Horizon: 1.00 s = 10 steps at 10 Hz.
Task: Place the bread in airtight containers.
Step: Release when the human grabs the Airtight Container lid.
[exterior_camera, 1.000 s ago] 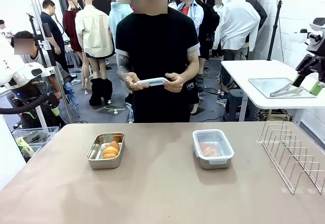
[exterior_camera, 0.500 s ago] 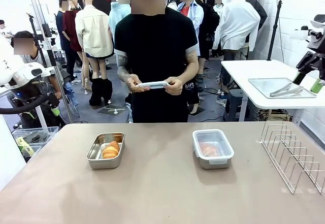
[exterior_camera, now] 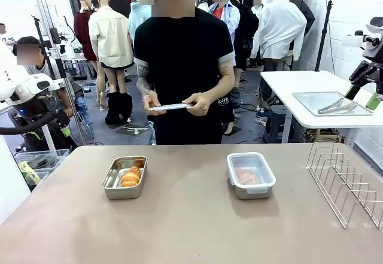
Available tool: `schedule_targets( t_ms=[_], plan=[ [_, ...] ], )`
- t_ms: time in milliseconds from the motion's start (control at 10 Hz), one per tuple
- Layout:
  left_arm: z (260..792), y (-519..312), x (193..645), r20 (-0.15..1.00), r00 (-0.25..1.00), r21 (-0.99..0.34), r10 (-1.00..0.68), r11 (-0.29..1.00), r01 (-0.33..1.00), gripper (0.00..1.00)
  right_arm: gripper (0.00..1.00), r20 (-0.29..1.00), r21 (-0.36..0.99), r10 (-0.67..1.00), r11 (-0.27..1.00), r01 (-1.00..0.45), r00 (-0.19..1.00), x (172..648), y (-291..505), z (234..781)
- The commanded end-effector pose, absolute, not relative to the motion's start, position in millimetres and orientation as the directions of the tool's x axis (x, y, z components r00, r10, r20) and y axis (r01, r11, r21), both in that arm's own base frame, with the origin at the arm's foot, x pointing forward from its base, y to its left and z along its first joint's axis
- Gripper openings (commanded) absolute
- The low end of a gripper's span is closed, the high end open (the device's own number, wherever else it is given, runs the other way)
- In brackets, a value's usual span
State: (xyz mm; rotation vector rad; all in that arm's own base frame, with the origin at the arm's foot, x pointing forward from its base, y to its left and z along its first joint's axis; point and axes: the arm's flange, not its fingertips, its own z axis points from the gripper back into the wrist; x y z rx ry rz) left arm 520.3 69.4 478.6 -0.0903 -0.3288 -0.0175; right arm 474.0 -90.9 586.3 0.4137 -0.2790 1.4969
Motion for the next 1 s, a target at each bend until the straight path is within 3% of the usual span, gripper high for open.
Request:
schedule_targets(
  t_ms=[0,900],
  plan=[
    [480.3,70.4,519.1,0.322,0.947,-0.075,-0.009,0.997,0.035,1.0,1.0,0.413,0.105,0.908,0.035,-0.994,0.075,472.4,-89.2,586.2],
    [480.3,70.4,519.1,0.322,0.947,-0.075,-0.009,0.997,0.035,1.0,1.0,0.413,0.105,0.908,0.035,-0.994,0.075,472.4,-89.2,586.2]
  ],
)
